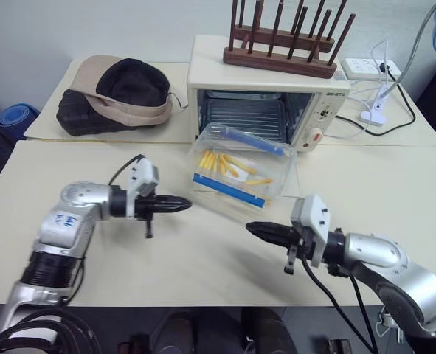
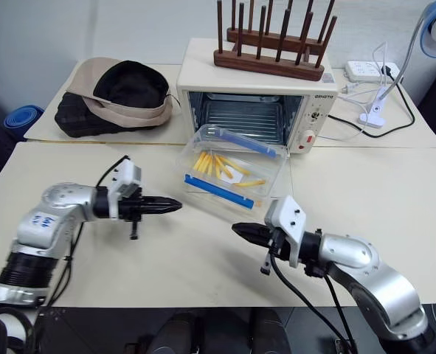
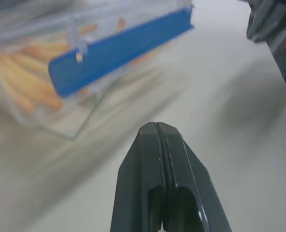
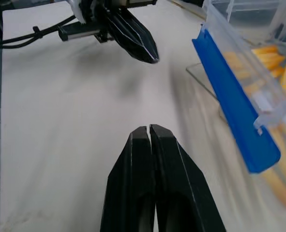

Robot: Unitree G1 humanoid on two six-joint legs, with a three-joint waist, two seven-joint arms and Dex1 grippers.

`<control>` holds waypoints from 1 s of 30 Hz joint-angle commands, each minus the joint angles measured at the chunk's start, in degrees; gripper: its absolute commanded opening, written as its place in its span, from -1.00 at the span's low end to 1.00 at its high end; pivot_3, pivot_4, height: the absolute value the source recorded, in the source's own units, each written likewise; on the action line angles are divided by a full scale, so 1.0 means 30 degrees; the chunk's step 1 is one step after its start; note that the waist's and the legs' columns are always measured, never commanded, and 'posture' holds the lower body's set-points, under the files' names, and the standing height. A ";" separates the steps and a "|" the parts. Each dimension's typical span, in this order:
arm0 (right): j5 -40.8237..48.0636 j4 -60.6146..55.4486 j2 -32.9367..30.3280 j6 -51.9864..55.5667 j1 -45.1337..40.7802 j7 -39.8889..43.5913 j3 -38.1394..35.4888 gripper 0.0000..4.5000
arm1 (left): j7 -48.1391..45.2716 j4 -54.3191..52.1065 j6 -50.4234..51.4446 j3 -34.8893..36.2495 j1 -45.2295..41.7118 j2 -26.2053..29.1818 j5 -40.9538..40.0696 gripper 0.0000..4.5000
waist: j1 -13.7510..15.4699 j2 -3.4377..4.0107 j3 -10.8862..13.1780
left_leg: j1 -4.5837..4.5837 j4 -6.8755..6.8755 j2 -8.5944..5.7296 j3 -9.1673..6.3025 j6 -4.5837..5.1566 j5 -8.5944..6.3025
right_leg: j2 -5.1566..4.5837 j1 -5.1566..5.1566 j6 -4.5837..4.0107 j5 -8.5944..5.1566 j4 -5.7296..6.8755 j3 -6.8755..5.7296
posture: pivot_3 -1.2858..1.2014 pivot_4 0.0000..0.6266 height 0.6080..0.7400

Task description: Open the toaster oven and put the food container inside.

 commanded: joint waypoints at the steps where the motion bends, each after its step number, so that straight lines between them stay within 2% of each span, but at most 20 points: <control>1: -0.1403 0.1824 0.0303 -0.0299 -0.1601 -0.0609 -0.0081 -0.98 | 0.1936 -0.0175 0.0383 0.0147 -0.0555 -0.1733 -0.0142 -1.00 | -0.0048 0.0000 0.0000 | -0.0047 0.0055 -0.0005 -0.0001 0.0022 -0.0012 | -0.0003 -0.0014 0.0021 0.0015 -0.0003 0.0000 | 0.03 -0.52 1.00; 9: -0.5477 0.9532 0.0837 -0.4427 -0.5521 0.0490 0.0689 -0.98 | 0.5591 0.2106 -0.0506 0.0401 -0.1834 -0.4479 0.1389 -1.00 | -0.0136 0.0000 -0.0001 | -0.0063 0.0096 -0.0020 0.0027 0.0058 -0.0032 | -0.0004 -0.0014 0.0070 0.0042 -0.0024 0.0003 | 0.03 -0.52 1.00; 17: -0.8063 1.8426 0.4415 -0.9097 -1.0807 -0.0754 0.0609 -0.98 | 0.8431 0.6492 -0.3416 0.1655 -0.4387 -0.7256 0.1953 -1.00 | -0.0468 0.0000 -0.0001 | -0.0064 0.0098 -0.0012 0.0036 0.0024 -0.0011 | -0.0008 -0.0018 0.0066 0.0050 -0.0016 -0.0010 | 0.03 -0.52 1.00; 22: -0.8988 2.2621 0.5611 -1.1395 -1.3055 -0.2066 -0.0026 -0.98 | 1.0042 1.0120 -0.5524 0.2307 -0.6515 -0.8135 0.2620 -1.00 | -0.0591 0.0000 -0.0001 | -0.0081 0.0081 -0.0016 0.0032 0.0020 -0.0009 | -0.0034 -0.0020 0.0069 0.0052 -0.0042 -0.0062 | 0.03 -0.52 1.00; 26: -0.8839 2.2956 0.5640 -1.1361 -1.3348 -0.1378 -0.0258 -0.98 | 1.0029 1.1086 -0.5730 0.2756 -0.6992 -0.7970 0.2480 -1.00 | -0.0647 0.0001 -0.0001 | -0.0084 0.0071 -0.0005 0.0032 0.0018 -0.0009 | -0.0047 -0.0023 0.0069 0.0052 -0.0045 -0.0134 | 0.03 -0.52 1.00; 28: -0.8101 2.1244 0.5189 -1.0323 -1.2681 -0.0383 -0.0526 -1.00 | 0.8918 0.9704 -0.4031 0.2998 -0.6327 -0.7392 0.1573 -0.82 | -0.0678 0.0002 -0.0001 | -0.0093 0.0069 0.0000 0.0031 0.0014 -0.0008 | -0.0046 -0.0034 0.0069 0.0051 -0.0042 -0.0143 | 0.03 -0.52 1.00; 30: -0.6645 1.8212 0.4009 -0.8698 -1.1280 0.1295 -0.1267 -1.00 | 0.6312 0.6725 -0.3013 0.2740 -0.4498 -0.5594 0.0788 -0.61 | -0.0779 0.0010 0.0002 | -0.0097 0.0064 0.0006 0.0031 0.0010 -0.0011 | -0.0044 -0.0043 0.0069 0.0051 -0.0040 -0.0144 | 0.03 -0.52 1.00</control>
